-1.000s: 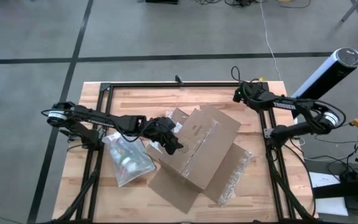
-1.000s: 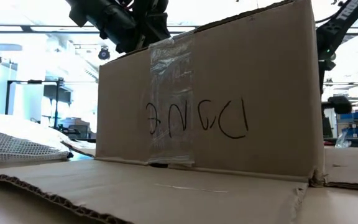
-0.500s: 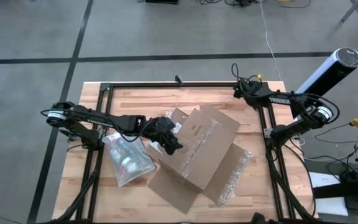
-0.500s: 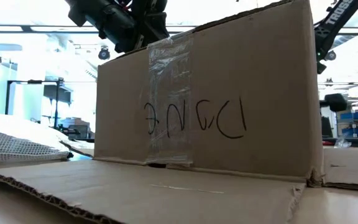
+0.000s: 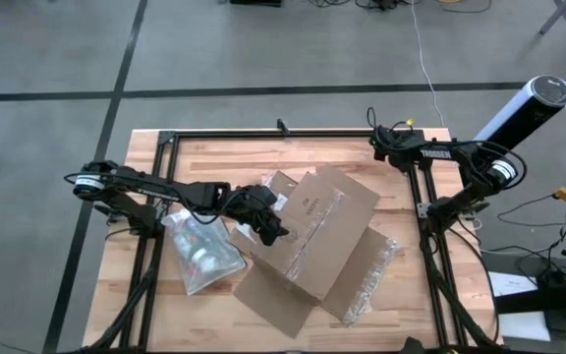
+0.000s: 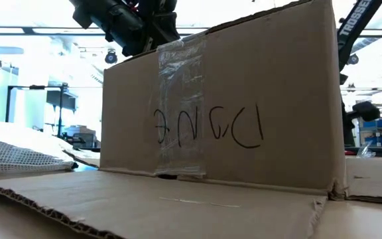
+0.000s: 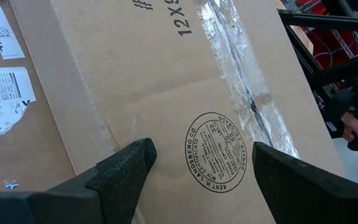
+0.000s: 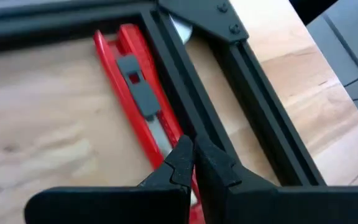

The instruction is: Unpack boxes

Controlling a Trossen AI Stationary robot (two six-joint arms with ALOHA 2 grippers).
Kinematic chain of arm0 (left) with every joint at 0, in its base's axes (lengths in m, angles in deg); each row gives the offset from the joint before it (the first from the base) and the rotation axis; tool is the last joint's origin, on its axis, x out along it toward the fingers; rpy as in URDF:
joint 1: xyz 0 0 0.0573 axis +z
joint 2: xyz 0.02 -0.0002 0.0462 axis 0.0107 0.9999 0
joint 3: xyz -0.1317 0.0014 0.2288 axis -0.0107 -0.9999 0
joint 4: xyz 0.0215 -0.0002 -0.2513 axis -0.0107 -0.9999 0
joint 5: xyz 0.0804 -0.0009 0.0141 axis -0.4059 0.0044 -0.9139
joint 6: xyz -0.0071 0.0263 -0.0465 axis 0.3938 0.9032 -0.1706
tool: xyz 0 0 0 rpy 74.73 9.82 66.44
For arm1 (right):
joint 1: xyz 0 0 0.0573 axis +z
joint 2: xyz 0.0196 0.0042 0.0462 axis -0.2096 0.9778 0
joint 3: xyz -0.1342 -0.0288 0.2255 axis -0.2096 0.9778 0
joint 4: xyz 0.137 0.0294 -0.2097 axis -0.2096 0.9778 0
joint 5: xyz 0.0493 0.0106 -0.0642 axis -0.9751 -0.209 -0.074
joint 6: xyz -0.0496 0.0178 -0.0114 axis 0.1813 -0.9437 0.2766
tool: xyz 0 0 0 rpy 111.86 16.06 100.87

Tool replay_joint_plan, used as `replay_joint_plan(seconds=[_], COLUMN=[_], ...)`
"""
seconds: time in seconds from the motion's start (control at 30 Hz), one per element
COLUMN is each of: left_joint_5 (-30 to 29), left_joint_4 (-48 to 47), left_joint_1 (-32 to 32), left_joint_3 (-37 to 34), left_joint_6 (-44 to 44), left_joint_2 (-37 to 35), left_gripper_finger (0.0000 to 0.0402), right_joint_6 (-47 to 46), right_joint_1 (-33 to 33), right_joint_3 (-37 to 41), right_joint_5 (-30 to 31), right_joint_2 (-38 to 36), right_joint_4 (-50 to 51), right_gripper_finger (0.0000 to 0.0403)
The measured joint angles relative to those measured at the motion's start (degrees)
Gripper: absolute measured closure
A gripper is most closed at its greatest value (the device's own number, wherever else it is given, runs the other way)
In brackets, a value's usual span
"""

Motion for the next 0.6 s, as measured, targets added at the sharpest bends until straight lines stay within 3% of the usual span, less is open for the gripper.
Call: replay_joint_plan(seconds=[0.2, 0.47, 0.6], left_joint_5=[0.5, 0.9, 1.3], left_joint_4=[0.1, 0.3, 0.4], left_joint_1=[0.0, 0.0, 0.0], left_joint_3=[0.0, 0.0, 0.0], left_joint_6=[0.0, 2.4, 4.0], left_joint_2=[-0.1, -0.1, -0.1], left_gripper_finger=[0.0127, 0.0127, 0.0127], right_joint_6=[-0.1, 1.8, 1.7], right_joint_1=[0.4, 1.5, 4.0], right_joint_3=[-3.2, -3.8, -5.6], right_joint_5=[-1.5, -12.6, -22.1], right_joint_2=[4.1, 5.3, 2.4], right_joint_4=[6.7, 6.5, 5.0], right_gripper_finger=[0.0403, 0.0402, 0.0402])
